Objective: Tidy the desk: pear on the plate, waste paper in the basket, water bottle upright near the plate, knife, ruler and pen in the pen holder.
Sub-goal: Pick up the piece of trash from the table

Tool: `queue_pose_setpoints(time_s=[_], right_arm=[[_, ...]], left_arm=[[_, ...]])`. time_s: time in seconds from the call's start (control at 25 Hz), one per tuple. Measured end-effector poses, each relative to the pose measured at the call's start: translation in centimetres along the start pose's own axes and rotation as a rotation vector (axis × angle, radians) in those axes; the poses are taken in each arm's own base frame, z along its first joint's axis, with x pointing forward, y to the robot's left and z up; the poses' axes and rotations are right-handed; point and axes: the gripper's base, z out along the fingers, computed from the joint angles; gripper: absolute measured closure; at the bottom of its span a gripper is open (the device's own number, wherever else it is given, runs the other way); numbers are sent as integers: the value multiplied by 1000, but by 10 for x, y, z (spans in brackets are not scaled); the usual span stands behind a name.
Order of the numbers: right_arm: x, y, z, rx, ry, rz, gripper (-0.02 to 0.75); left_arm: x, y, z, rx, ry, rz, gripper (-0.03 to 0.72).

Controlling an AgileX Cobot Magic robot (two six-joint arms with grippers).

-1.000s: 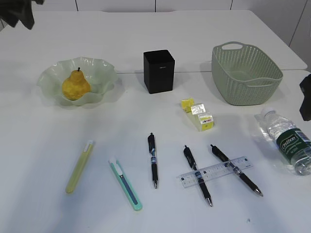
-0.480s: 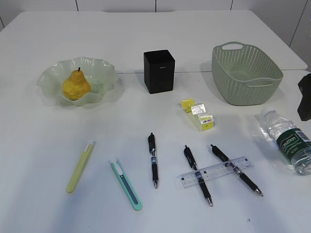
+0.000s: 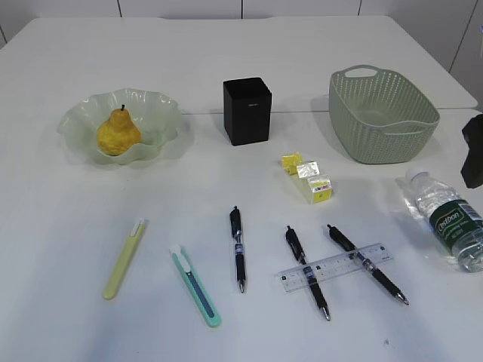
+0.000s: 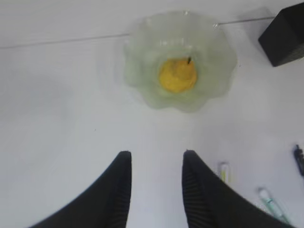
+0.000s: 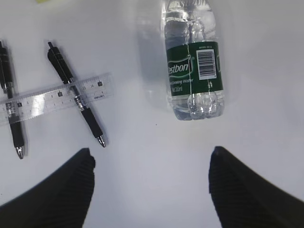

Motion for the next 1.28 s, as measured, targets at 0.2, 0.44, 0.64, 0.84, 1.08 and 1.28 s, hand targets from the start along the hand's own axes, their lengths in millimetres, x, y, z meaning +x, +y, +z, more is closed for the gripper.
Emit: queue_pose_setpoints(time_s=[0.2, 0.44, 0.64, 0.84, 1.08, 1.28], right_arm=[[0, 0, 0, 0, 0, 0, 181], [0, 0, 0, -2, 0, 1, 181], [0, 1, 0, -14, 1, 8, 181], [0, 2, 0, -19, 2, 10, 181], [1, 2, 0, -20, 9, 11, 181], [3, 2, 0, -20, 29, 11, 181]], left_arm=[[22, 8, 16, -82, 91, 33, 437], [45, 12, 15, -94, 40, 57, 437], [72, 12, 27, -68, -69, 78, 437], [100, 13, 44, -54, -106, 102, 437], [121, 15, 69, -68, -121, 163, 437], [122, 15, 73, -71, -155, 190, 437]])
